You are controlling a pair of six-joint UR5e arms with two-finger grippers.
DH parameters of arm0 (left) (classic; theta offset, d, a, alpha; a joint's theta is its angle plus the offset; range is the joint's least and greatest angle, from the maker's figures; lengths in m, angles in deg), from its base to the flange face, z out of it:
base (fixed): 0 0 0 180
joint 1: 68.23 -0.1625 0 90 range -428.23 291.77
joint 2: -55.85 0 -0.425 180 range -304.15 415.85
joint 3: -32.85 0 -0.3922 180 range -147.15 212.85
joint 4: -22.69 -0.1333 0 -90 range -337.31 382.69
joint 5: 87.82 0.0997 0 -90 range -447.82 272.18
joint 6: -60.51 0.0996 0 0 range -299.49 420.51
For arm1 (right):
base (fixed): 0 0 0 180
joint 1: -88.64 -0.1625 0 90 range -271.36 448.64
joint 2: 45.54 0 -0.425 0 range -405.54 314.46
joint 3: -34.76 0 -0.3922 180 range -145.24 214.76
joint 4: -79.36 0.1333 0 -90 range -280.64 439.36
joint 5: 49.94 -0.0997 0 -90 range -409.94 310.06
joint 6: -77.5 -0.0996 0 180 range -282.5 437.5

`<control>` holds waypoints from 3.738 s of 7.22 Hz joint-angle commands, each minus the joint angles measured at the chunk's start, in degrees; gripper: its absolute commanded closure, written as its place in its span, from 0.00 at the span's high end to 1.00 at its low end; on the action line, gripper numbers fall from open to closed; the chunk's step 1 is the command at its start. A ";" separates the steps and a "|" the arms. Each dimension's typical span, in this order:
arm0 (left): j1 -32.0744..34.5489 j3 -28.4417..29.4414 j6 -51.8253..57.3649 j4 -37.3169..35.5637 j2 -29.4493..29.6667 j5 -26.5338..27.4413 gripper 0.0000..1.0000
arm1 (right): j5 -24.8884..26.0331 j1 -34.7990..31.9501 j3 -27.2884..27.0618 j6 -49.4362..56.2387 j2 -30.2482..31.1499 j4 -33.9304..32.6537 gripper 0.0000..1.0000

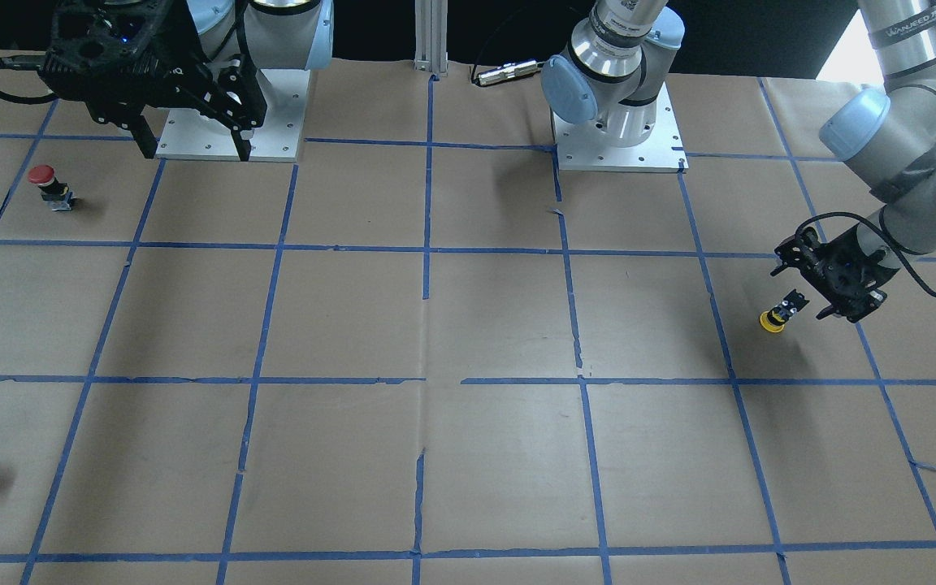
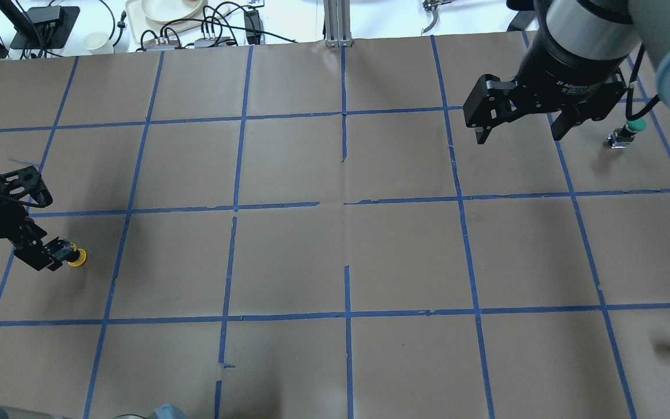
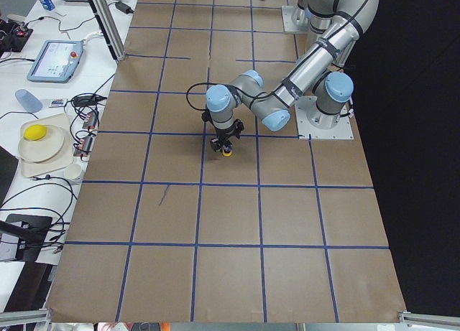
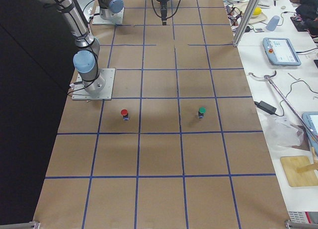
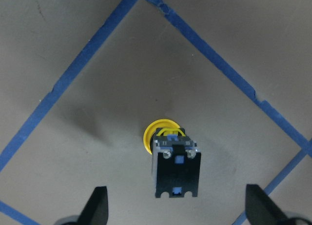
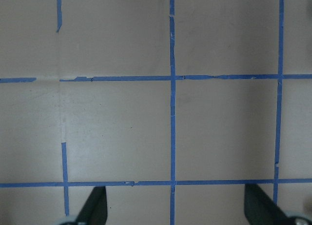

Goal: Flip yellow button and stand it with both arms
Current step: 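Close the left gripper on the yellow button's black body, then lift the yellow button with the left gripper and carry it toward the table center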

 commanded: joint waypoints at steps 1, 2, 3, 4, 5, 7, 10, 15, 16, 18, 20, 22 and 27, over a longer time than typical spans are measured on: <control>0.03 -1.19 5.93 -2.80 0.27 -0.21 0.80 | 0.00 0.02 -0.04 -0.02 -0.08 0.00 1.00; 0.03 -1.10 9.03 -3.16 0.27 -0.12 0.63 | 0.08 -0.16 -0.04 -0.02 -0.08 0.00 1.00; 0.03 -1.45 9.06 -3.16 0.09 -0.04 0.44 | 0.09 0.02 -0.04 0.07 -0.08 0.00 1.00; 0.03 -1.45 9.06 -3.16 -0.08 0.14 0.23 | 0.09 0.02 0.05 0.07 -0.08 0.00 1.00; 0.03 -0.93 9.06 -3.25 -0.61 0.05 0.15 | 0.00 -0.24 -0.04 -0.02 0.01 -0.09 1.00; 0.20 0.47 8.71 -2.03 -1.57 -4.92 0.13 | 0.00 -0.16 -0.04 -0.02 0.01 0.00 1.00; 0.91 4.69 7.39 16.37 -5.52 -19.51 0.13 | 0.09 -0.07 0.05 0.15 -0.07 -0.17 1.00; 1.26 5.23 4.14 57.13 -10.54 -54.01 0.13 | 0.17 0.19 0.22 0.68 0.01 -0.26 1.00; 3.35 5.06 4.48 65.14 -12.11 -61.22 0.13 | 0.17 0.28 0.40 0.68 -0.07 -0.35 1.00; 11.41 4.79 4.49 73.53 -14.14 -74.76 0.13 | 0.17 0.28 0.40 0.59 -0.08 -0.26 1.00; 18.80 3.65 4.58 80.82 -15.37 -85.86 0.13 | -0.26 0.37 1.01 -0.37 -0.07 -0.35 1.00; 26.27 3.47 4.66 86.89 -18.18 -97.09 0.13 | -0.09 0.37 1.01 -0.46 -0.08 -0.44 1.00; 34.75 0.22 4.75 88.58 -18.45 -107.26 0.13 | -5.23 4.30 1.01 -0.63 -0.16 -0.09 1.00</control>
